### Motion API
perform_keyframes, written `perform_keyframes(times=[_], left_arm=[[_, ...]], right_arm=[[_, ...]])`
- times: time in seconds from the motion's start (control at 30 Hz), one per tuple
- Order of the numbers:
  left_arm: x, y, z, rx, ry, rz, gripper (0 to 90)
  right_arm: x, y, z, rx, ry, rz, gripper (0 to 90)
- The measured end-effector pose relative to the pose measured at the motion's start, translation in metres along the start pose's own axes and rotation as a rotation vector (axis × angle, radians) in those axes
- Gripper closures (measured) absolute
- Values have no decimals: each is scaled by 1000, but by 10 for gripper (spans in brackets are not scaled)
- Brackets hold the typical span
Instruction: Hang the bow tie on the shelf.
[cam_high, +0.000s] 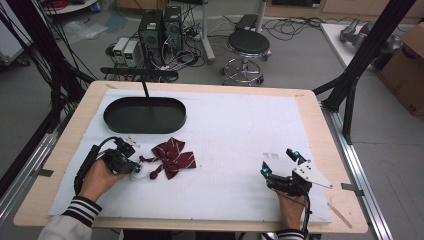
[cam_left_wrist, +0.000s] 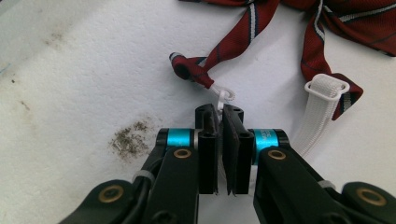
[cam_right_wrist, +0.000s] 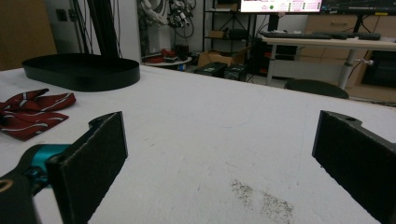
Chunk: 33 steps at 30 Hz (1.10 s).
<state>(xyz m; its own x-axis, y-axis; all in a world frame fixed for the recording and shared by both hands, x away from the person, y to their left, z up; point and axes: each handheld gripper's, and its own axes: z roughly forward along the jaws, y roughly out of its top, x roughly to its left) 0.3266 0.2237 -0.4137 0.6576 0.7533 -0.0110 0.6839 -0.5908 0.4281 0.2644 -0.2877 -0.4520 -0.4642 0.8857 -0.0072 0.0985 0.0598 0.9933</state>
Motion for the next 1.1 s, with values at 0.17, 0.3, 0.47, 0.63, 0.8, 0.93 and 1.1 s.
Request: perform_keyframes(times=[0.17,0.3,0.47,0.63,0.8,0.93,1.1], left_arm=[[1,-2,-2,-34,-14,2,851],[1,-4,-9,-96,-39,9,852],[2,-4,-24,-202,-63,13,853],[6,-1,-42,-303,-71,24,854],[8,4,-57,-393,-68,31,855],[8,9,-68,-470,-61,44,855],[9,16,-77,-550,-54,58,855]], right_arm=[[0,0,0,2,1,2,21],[0,0,0,1,0,0,22],[0,0,0,0,-2,-2,22],[1,0,0,1,-2,1,22],[0,0,0,-1,-3,-3,22],[0,0,0,-1,-3,-3,21],[1,0,0,-1,-3,-3,21]])
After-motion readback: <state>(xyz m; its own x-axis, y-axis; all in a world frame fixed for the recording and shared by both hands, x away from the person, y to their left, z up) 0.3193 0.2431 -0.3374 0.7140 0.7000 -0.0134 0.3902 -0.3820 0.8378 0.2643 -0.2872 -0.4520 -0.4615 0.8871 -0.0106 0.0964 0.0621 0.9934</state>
